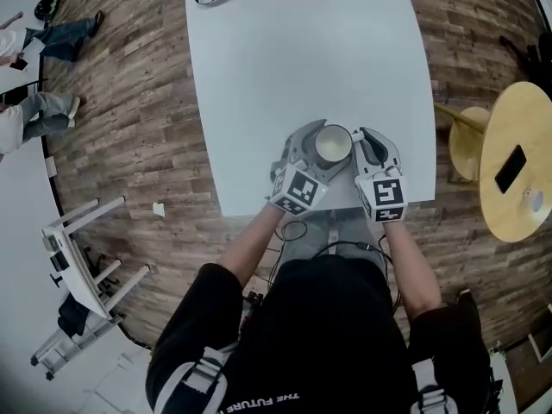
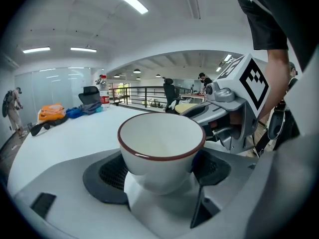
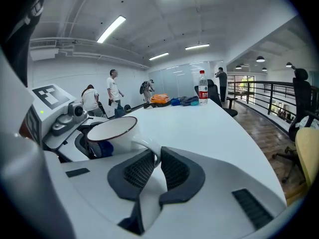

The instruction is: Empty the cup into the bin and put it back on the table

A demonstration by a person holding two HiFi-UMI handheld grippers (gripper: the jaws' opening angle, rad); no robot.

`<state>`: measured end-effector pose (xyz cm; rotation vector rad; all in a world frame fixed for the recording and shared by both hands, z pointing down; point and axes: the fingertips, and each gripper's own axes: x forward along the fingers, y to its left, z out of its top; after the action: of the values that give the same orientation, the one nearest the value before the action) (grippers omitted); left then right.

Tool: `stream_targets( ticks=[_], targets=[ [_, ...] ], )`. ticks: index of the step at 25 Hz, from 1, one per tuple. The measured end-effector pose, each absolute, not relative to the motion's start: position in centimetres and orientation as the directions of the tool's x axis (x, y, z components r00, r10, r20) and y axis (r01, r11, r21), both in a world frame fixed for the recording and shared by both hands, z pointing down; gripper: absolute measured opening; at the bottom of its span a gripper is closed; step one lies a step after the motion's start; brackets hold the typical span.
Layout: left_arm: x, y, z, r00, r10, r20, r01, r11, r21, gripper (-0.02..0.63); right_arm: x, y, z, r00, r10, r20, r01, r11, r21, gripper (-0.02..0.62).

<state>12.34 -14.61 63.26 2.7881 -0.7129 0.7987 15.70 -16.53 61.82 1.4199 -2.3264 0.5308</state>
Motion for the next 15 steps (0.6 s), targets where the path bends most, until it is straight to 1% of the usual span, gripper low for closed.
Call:
stream_targets(
  ticks=[9,15],
  targets=[
    [12.2,-14.4,63.0,0.776,-0.399,0.488,-0.468,-0.883,0.023,0.397,15.4,-16.3,61.8,-0.449,-0.755,0.478,-0.887,0.439,-0.139,0.049],
    [11.2,-13.6,62.1,0.76,-0.425,0.491,-0.493,-0.87,0.01,0.397,16.2,-14.9,61.4,-0.441,-0.749,0.494,-0.887,0.447,-0.115,0.055]
  ],
)
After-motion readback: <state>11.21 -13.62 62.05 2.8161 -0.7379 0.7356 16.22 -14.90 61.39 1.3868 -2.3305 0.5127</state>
